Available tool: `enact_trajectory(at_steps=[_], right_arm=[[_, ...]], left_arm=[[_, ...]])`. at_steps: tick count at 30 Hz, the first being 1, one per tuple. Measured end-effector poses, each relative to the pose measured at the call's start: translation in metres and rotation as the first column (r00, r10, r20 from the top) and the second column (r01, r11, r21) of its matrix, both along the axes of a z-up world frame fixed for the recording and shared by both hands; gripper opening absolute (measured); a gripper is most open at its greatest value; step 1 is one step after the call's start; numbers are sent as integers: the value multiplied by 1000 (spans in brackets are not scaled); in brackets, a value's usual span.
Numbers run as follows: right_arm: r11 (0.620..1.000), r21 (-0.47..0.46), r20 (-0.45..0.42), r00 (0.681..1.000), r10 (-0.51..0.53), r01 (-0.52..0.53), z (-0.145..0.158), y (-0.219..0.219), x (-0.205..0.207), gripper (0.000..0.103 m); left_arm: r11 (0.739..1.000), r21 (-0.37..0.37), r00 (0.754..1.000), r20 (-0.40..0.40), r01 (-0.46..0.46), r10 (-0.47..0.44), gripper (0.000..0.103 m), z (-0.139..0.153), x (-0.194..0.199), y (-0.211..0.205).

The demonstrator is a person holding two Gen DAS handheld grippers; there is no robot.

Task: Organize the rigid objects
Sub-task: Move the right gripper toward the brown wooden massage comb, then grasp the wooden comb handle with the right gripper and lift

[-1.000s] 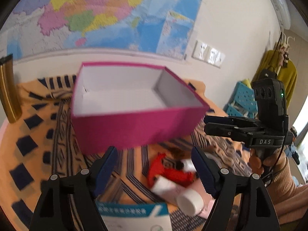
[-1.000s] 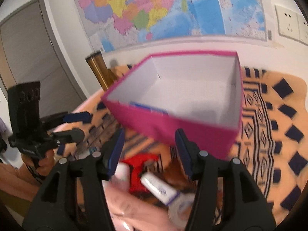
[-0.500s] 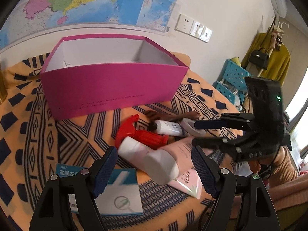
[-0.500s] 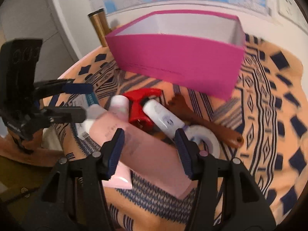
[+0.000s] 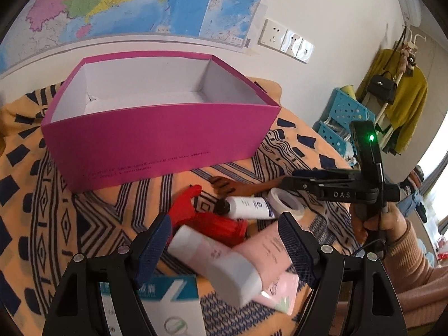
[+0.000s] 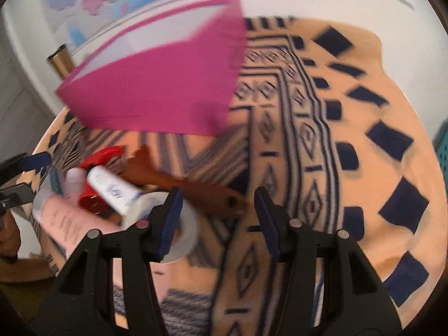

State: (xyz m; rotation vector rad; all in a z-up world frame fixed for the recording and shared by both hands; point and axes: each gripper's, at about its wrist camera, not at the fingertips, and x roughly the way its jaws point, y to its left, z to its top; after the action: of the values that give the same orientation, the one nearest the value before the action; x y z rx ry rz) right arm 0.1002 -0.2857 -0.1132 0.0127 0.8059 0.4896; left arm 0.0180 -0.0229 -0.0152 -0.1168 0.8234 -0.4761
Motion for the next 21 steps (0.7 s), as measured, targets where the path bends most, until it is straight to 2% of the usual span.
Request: enact_trajectory(at_steps=[3,9,15,16,21], right_arm=[[998,66,-16,1000,-3,4,-5,-11,2,55],[988,155,-24,999,21,-17,-5,-3,0,55],[954,297,-36,998,60,-47,-1,0,2,55],[952,303,-31,998,62,-50,0,1,3,55],[975,219,-13,999,53,-49,-1,12,1,55]], left_arm=[[1000,8,1000,-7,19,-19,80,-1,11,-8],[998,27,998,-28,64,-64,80,-6,29,-26],[995,71,997,-39,75,-72,80,-13,42,-38],[994,75,996,-43,76,-73,80,-15,44,-39],[993,91,996,-65,70,-65,80,-23,55,-39]])
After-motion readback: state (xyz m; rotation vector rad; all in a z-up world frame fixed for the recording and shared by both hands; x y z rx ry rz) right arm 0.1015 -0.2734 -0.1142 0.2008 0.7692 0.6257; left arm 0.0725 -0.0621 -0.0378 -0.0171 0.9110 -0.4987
